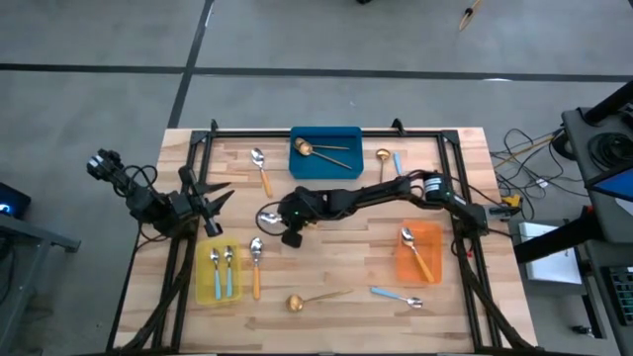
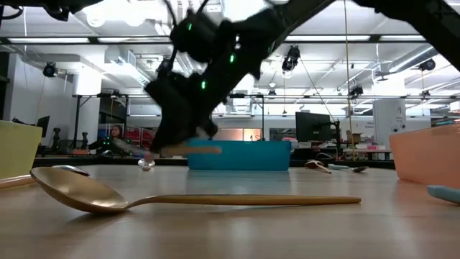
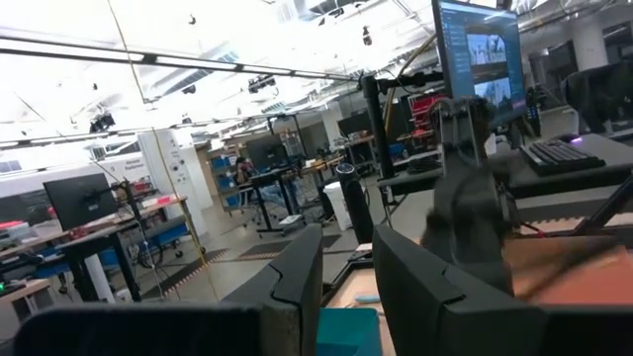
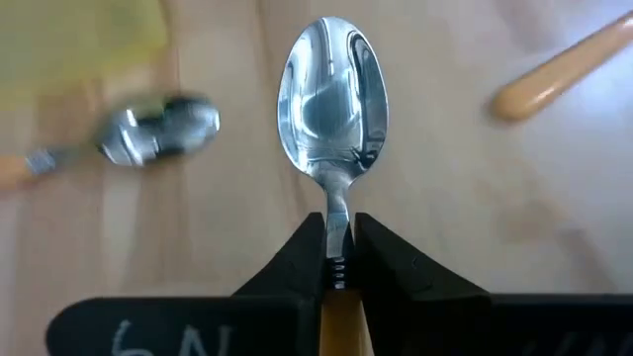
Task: Sort silverware by color (type)
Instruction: Put the orange spoon into the orange bin
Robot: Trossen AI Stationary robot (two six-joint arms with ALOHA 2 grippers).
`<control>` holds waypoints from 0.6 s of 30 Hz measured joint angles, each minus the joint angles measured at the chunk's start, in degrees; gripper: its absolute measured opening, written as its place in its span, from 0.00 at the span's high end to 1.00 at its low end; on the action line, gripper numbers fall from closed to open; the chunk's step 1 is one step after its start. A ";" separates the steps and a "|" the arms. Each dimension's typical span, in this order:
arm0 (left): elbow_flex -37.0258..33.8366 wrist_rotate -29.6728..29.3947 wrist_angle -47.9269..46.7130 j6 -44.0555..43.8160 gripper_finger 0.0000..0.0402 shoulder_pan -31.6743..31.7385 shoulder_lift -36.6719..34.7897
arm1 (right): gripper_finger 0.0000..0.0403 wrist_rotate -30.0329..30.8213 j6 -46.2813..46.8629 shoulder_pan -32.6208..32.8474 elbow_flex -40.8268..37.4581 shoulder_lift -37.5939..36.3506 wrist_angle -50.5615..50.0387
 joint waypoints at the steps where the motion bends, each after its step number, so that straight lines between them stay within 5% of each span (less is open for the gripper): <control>1: 0.00 0.00 -0.04 -0.04 0.81 0.00 -0.04 | 0.92 0.67 1.25 0.03 0.04 -0.80 -1.33; 18: 0.00 0.00 0.04 -2.54 0.81 0.00 -0.12 | 0.92 7.18 21.16 0.90 0.16 -15.99 -25.55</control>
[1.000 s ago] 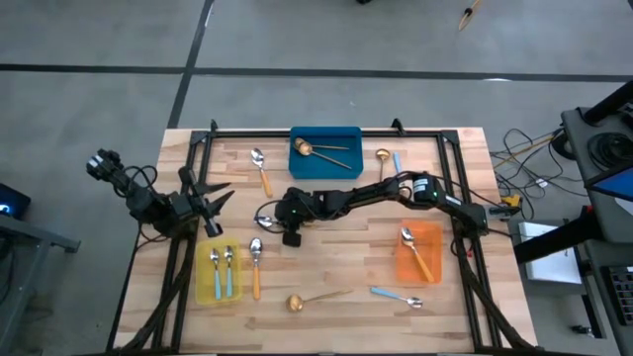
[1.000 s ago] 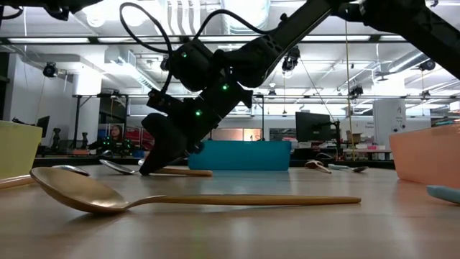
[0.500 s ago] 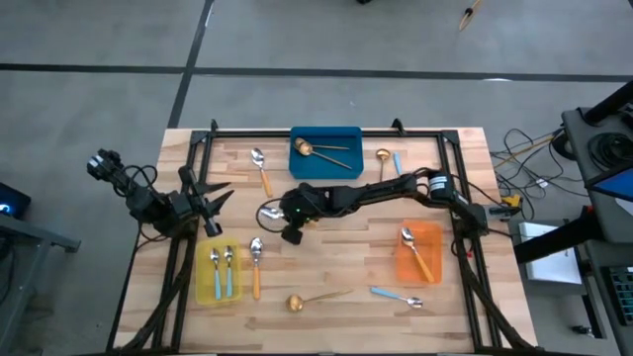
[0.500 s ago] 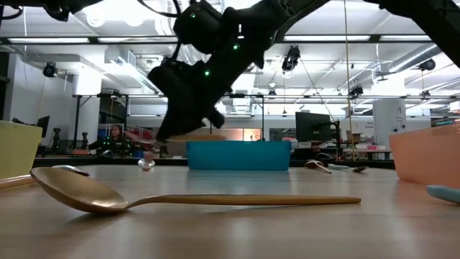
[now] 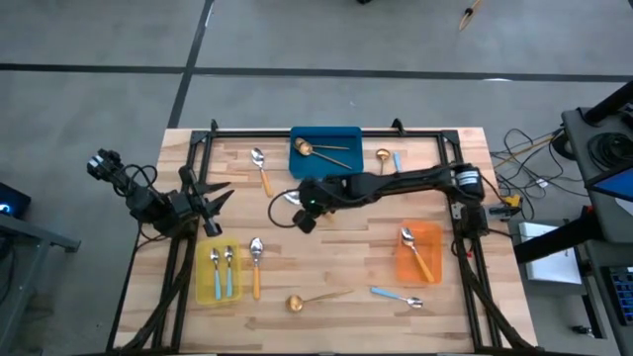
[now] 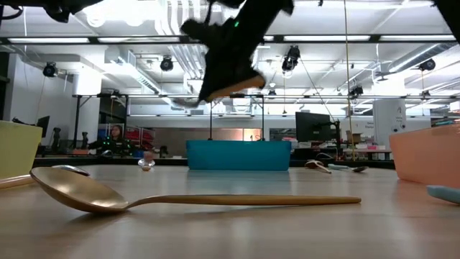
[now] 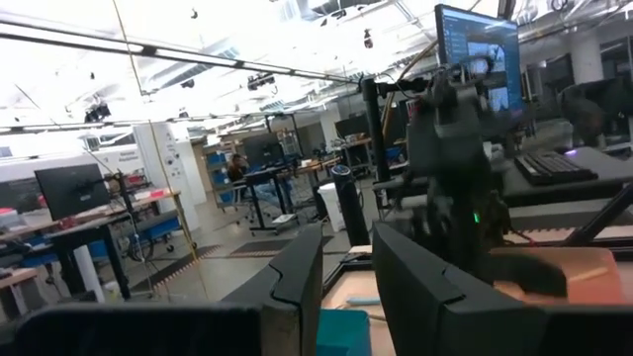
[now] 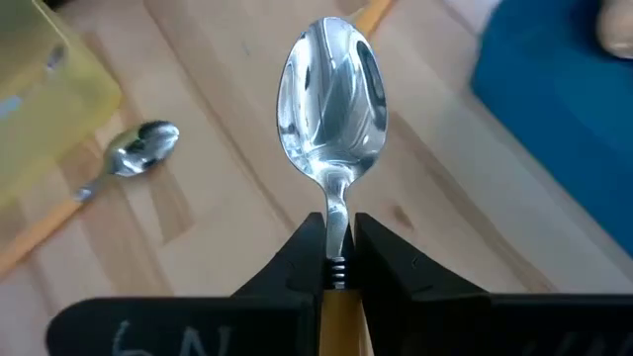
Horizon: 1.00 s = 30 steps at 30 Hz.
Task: Sort silverware by color (type)
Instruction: Put the orange spoon into the orange bin
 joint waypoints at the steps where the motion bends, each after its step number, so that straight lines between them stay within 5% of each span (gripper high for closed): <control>1: -0.01 0.02 -0.01 -0.16 0.81 0.00 0.00 | 0.92 0.02 1.22 0.00 0.10 -1.01 -1.14; 16: -0.02 0.04 0.04 -0.52 0.81 0.00 0.02 | 0.92 0.13 24.91 4.53 0.10 -10.27 -33.24; 30: -0.02 0.04 0.04 -1.35 0.81 0.01 0.00 | 0.92 2.33 41.49 14.24 -0.91 -13.85 -46.29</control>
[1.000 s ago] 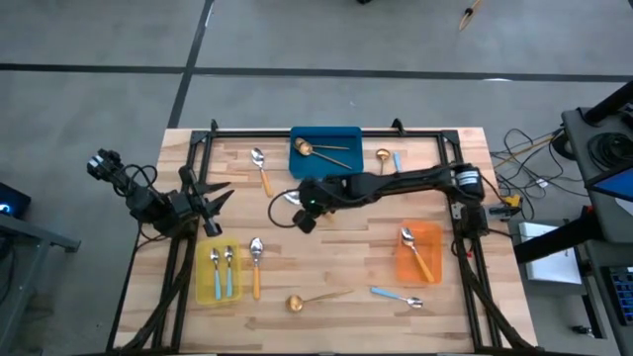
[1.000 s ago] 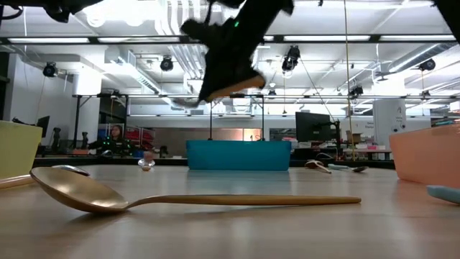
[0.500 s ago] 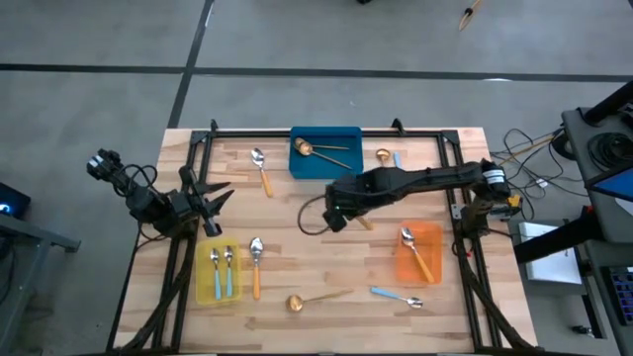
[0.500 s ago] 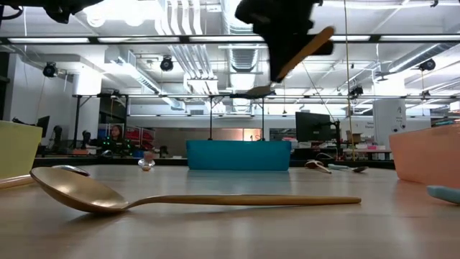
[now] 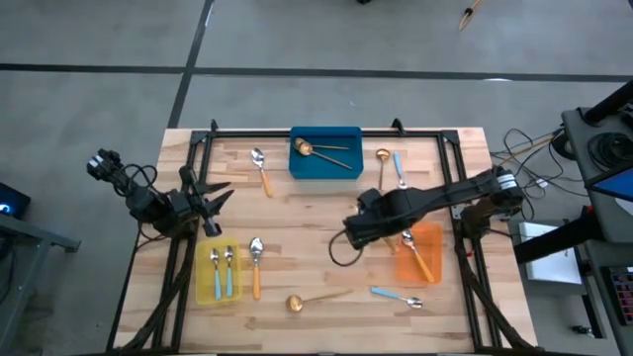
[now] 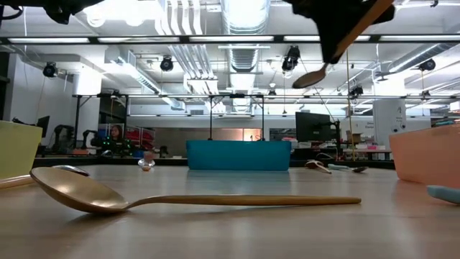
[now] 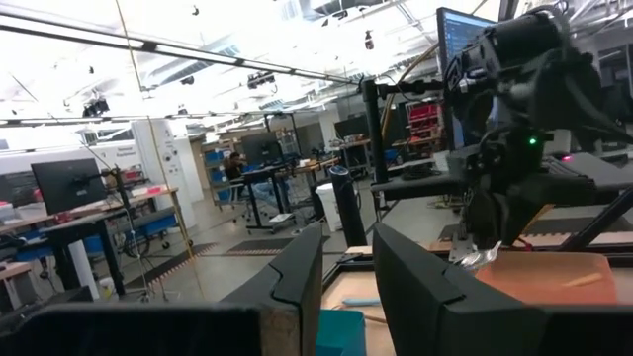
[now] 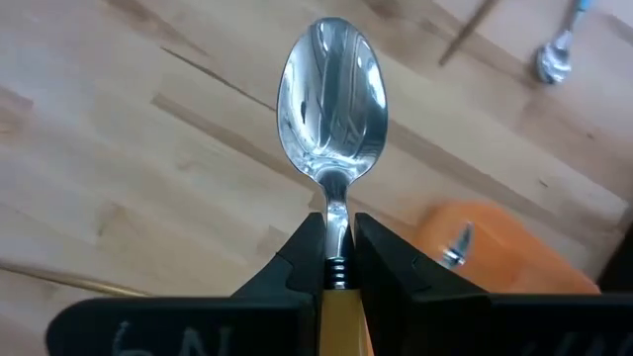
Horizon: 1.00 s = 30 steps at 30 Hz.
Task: Sort silverware by color (type)
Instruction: Put the orange spoon into the orange bin
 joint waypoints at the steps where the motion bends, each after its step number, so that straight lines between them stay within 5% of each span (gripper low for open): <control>1: 0.00 0.00 0.01 0.00 0.81 -0.01 0.00 | 0.92 0.52 0.54 0.57 -0.46 -0.59 -0.37; 30: 0.00 0.02 0.03 -0.80 0.81 -0.01 0.00 | 0.92 -6.07 27.56 15.06 -40.00 -26.15 11.32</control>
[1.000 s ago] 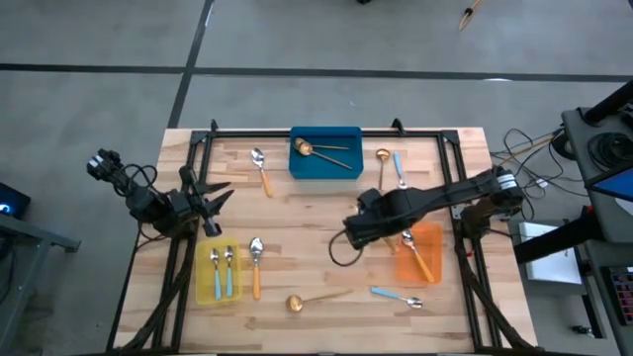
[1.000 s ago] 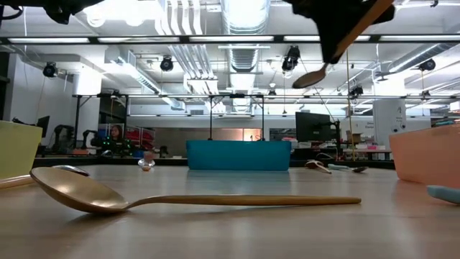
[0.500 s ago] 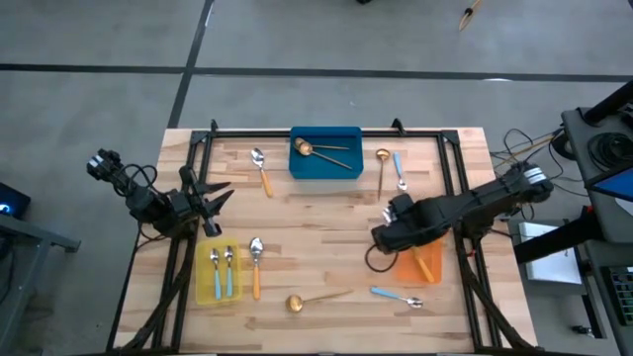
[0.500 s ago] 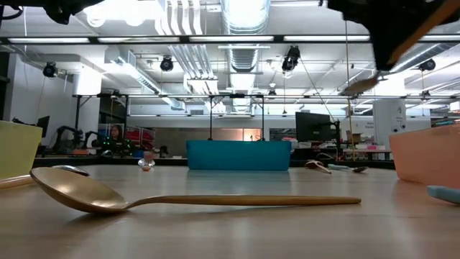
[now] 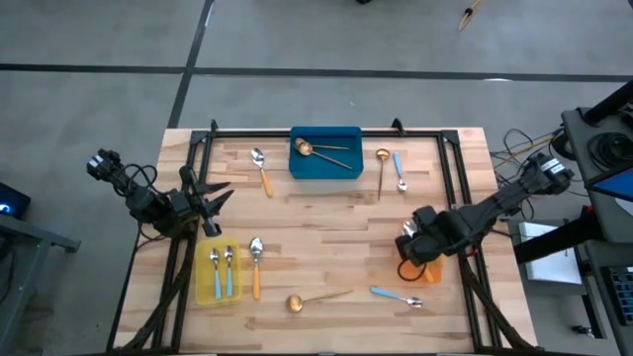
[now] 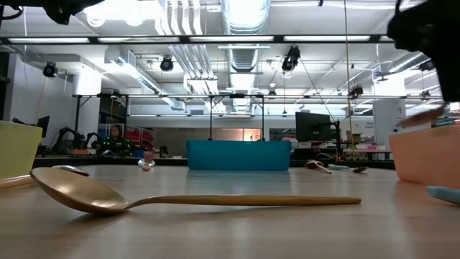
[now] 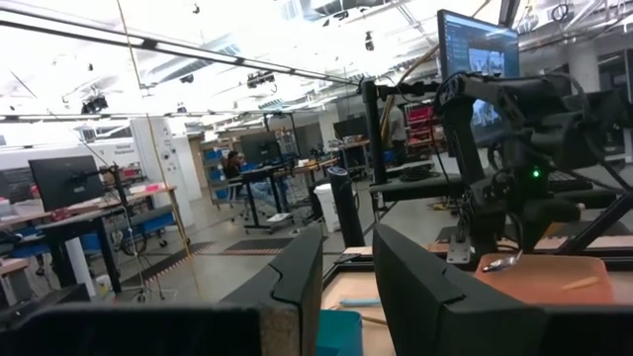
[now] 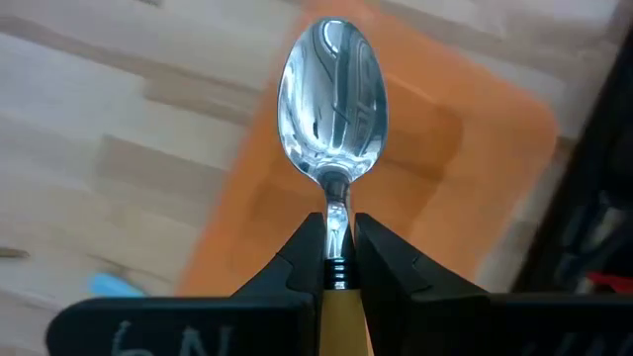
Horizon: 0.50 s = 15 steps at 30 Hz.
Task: Sort silverware by color (type)
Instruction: Put the orange spoon into the orange bin
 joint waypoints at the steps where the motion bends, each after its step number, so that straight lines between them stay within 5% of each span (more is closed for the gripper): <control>1: 0.00 0.00 0.02 -0.15 0.81 0.02 0.00 | 0.92 -0.50 1.11 0.47 -0.76 -0.04 0.02; 15: 0.00 0.00 0.03 -3.82 0.81 0.01 0.04 | 0.92 -2.58 2.04 2.81 -5.83 3.36 3.07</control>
